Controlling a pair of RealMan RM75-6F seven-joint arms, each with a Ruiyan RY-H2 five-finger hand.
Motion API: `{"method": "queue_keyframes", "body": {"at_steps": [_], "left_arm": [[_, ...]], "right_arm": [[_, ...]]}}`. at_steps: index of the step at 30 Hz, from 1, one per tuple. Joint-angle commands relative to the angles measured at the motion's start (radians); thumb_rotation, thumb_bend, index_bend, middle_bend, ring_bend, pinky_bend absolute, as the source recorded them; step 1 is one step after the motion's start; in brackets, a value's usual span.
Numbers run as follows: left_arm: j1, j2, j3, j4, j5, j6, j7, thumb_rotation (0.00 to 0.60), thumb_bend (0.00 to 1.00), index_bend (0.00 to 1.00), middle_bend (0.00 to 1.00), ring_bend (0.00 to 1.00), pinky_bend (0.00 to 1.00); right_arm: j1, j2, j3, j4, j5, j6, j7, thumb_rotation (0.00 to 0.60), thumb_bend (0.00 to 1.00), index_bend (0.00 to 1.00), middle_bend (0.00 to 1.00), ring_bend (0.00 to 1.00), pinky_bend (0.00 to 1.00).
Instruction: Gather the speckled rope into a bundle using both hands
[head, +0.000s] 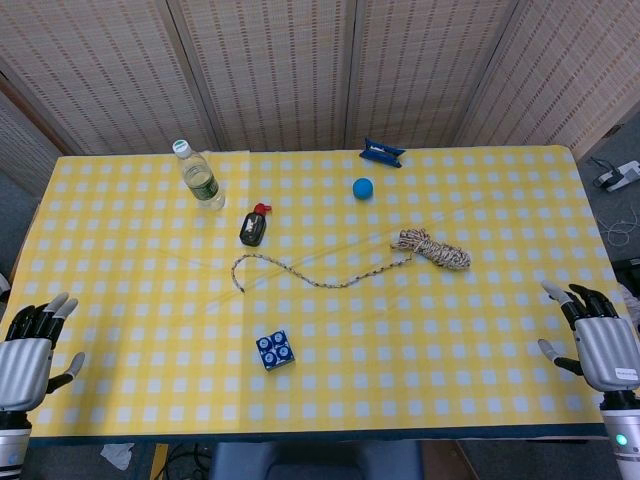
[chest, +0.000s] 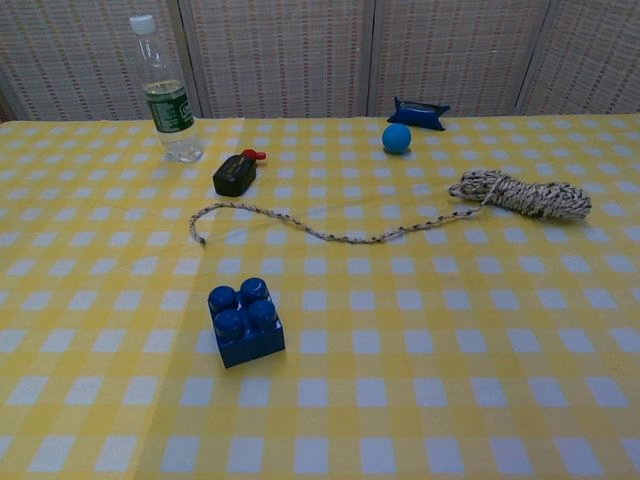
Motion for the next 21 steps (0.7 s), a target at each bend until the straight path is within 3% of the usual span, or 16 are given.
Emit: {"method": "queue_keyframes", "body": {"at_steps": [1, 13, 21], "left_arm": [[0.001, 0.000, 0.001, 0.000, 0.000, -0.001, 0.002, 0.600, 0.32, 0.17, 0.13, 0.13, 0.08], [0.005, -0.001, 0.004, 0.000, 0.013, 0.010, -0.003, 0.600, 0.32, 0.17, 0.13, 0.13, 0.09], [0.010, -0.008, 0.009, 0.008, 0.022, 0.015, -0.015, 0.600, 0.32, 0.17, 0.13, 0.13, 0.09]], "right_arm": [[0.000, 0.001, 0.000, 0.000, 0.000, 0.001, 0.001, 0.600, 0.19, 0.16, 0.28, 0.15, 0.16], [0.041, 0.018, 0.019, -0.043, 0.012, -0.049, -0.029, 0.600, 0.18, 0.16, 0.28, 0.16, 0.20], [0.180, 0.036, 0.083, -0.126, 0.114, -0.246, -0.130, 0.600, 0.18, 0.16, 0.28, 0.17, 0.27]]}}
